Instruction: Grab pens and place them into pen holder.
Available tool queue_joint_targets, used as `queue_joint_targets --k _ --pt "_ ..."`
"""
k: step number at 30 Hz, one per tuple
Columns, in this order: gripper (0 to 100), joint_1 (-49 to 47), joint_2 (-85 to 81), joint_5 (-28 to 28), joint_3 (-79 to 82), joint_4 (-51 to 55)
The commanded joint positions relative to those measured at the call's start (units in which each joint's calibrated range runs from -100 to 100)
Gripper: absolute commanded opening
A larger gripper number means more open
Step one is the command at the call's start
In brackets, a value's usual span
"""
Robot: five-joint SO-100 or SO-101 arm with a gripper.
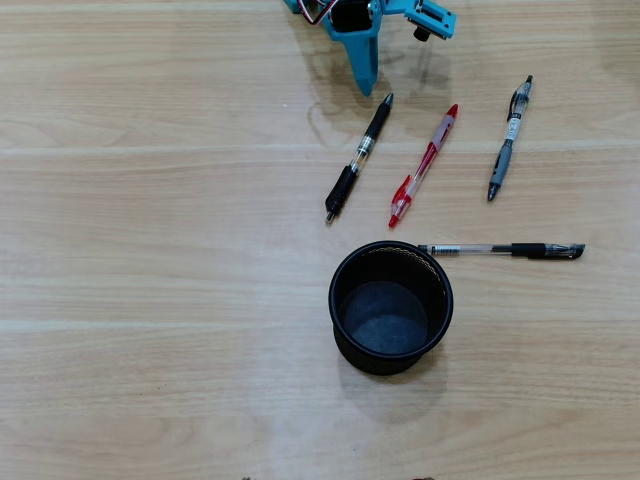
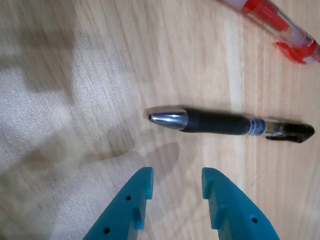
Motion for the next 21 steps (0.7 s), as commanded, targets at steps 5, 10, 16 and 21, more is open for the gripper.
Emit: queue_joint_targets --k 5,10,16,21 --pt "12 0.5 -0.3 0.0 -0.8 1.8" --pt "12 0.5 -0.3 0.0 -0.8 1.8" --pt "12 0.8 -0.3 0.0 -0.8 1.8" --pt "12 1.3 -0.3 0.0 -0.4 1.4"
